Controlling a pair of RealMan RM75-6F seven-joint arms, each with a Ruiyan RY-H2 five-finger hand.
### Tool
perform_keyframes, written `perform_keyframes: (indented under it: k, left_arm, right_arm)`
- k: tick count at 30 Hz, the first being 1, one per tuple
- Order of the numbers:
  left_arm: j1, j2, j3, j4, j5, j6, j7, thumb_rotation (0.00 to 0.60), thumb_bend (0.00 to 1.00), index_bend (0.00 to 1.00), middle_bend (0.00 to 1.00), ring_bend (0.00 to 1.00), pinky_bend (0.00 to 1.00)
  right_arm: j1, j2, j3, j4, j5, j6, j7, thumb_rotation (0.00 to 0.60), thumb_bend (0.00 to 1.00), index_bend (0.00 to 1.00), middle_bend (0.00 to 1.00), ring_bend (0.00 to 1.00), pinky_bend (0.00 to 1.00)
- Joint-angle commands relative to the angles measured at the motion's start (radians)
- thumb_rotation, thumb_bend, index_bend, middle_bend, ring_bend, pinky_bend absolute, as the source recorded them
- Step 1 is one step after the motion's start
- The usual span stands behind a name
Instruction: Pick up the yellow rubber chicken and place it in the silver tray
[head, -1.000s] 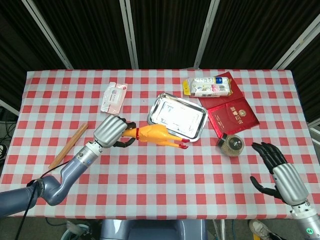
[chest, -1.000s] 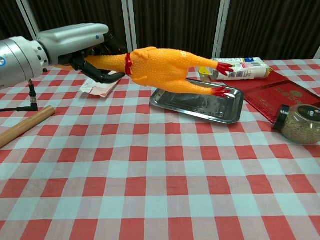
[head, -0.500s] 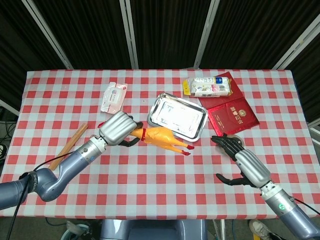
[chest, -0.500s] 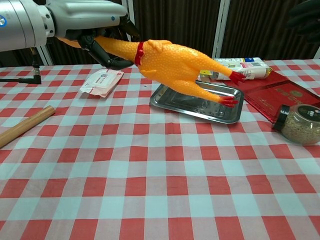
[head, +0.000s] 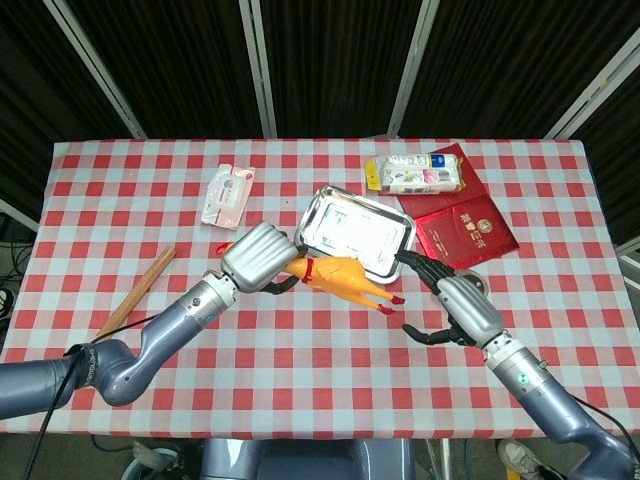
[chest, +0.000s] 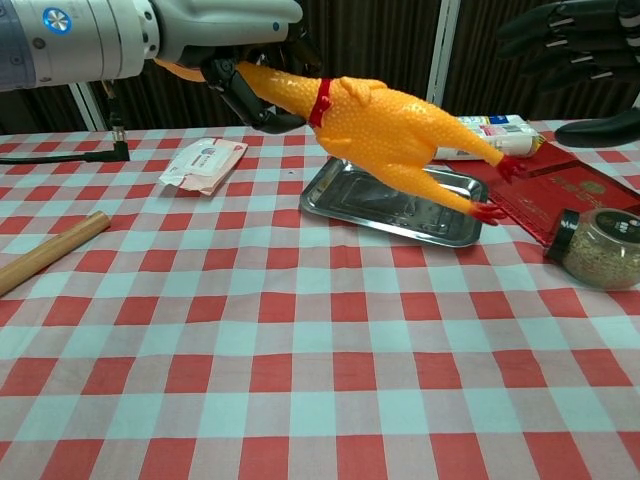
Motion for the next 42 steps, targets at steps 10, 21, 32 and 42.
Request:
perform_keyframes:
  k: [10,21,32,42]
  left_arm:
    - [-0.067,-0.129,-0.008,-0.005,-0.157,0.121,0.162,0.600,0.81,0.68,0.71,0.61,0.67]
    - [-0.090,-0.162,-0.008,-0.016,-0.189,0.148,0.175,0.600,0.80,0.68,0.71,0.61,0.68]
    - [-0.105,-0.174,-0.001,-0.026,-0.210,0.160,0.181,0.600,0.80,0.68,0.71,0.61,0.68]
    - [-0.110,-0.180,0.006,-0.025,-0.204,0.161,0.165,0.600,0.80,0.68,0.71,0.61,0.68]
  right_arm:
    - [0.124,-0.109,0.048,0.001,0.311,-0.075,-0.285,0.600,0.32,0.00,0.03,0.02,0.06]
    - [0.170,-0.150,0.071,0.019,0.414,-0.074,-0.357,0.600,0.32,0.00,0.03,0.02,0.06]
    - [0.195,-0.163,0.072,0.043,0.464,-0.086,-0.395,0.600,0.32,0.00,0.05,0.05,0.06]
    - [0.218,-0.174,0.070,0.069,0.500,-0.112,-0.410,0.600,0.32,0.17,0.18,0.18,0.19]
